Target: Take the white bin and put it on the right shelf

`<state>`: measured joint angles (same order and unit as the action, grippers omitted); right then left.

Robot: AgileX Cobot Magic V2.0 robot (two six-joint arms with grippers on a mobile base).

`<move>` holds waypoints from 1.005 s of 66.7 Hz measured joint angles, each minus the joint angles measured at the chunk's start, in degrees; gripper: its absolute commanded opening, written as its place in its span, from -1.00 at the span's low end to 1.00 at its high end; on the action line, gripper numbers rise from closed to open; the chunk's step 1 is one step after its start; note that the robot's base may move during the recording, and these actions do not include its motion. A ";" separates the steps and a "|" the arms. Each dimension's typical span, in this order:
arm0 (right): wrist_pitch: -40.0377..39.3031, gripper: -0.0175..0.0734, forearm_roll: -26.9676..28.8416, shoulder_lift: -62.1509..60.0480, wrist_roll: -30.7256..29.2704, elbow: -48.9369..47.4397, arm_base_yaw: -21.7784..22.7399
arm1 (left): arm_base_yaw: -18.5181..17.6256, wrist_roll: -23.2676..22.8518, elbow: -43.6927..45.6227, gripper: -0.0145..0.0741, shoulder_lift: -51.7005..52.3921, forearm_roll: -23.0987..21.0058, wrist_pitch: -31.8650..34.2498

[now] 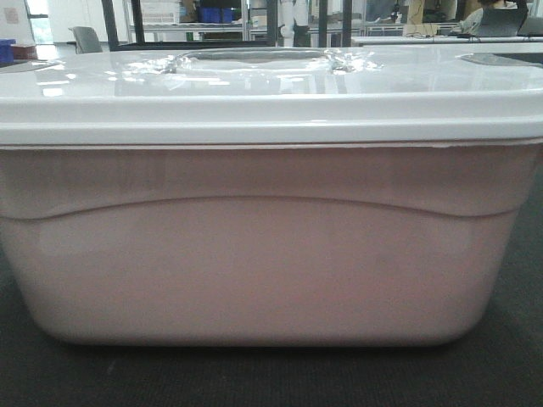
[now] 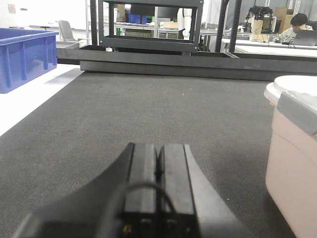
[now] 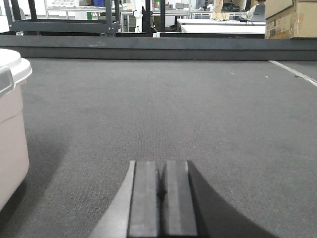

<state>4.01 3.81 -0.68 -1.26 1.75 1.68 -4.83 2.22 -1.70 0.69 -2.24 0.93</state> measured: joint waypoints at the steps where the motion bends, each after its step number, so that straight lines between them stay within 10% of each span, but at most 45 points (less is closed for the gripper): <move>1: 0.00 -0.47 0.00 0.00 0.00 0.00 0.00 | 0.00 0.00 0.00 -0.94 0.00 0.00 0.00; 49: -9.47 -0.47 0.00 0.00 0.00 0.00 0.00 | 0.00 0.00 0.00 -0.94 0.00 0.00 -0.08; 67: -0.26 -0.47 0.34 0.00 1.26 -7.59 0.00 | 0.00 0.00 11.37 -0.94 -1.96 0.02 -14.10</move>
<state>3.75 4.15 -0.68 0.00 -5.84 1.68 -4.83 2.22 9.68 -1.28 -2.22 -13.16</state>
